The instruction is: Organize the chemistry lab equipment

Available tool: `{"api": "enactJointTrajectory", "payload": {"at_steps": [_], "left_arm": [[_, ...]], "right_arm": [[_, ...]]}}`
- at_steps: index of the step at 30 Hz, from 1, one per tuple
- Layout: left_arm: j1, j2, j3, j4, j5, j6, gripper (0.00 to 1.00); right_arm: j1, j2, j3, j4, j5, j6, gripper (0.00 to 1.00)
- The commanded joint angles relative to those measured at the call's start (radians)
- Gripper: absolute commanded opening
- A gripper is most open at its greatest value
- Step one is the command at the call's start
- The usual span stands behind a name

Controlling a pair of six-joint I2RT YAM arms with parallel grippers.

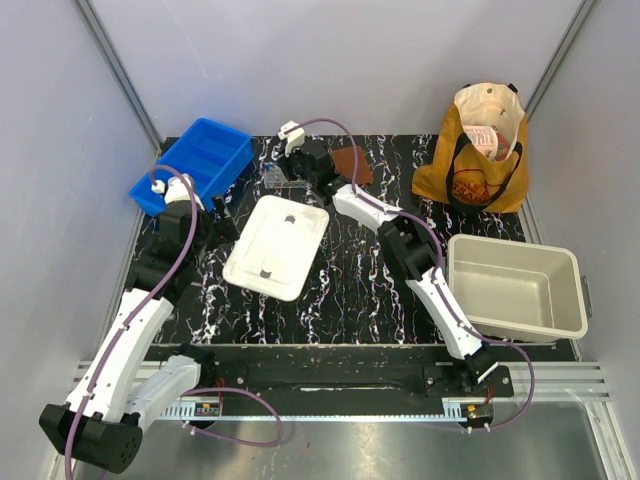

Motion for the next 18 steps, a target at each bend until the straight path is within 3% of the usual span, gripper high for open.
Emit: {"api": "enactJointTrajectory", "payload": {"at_steps": [1,18], "left_arm": [[-0.001,-0.007,0.0,0.037,-0.001,-0.006,0.99],[-0.001,-0.008,0.0,0.037,0.005,-0.009,0.99]], "right_arm": [[0.011,0.002,0.029,0.019,0.001,-0.008,0.18],[0.011,0.02,-0.003,0.027,0.03,-0.008,0.2]]}}
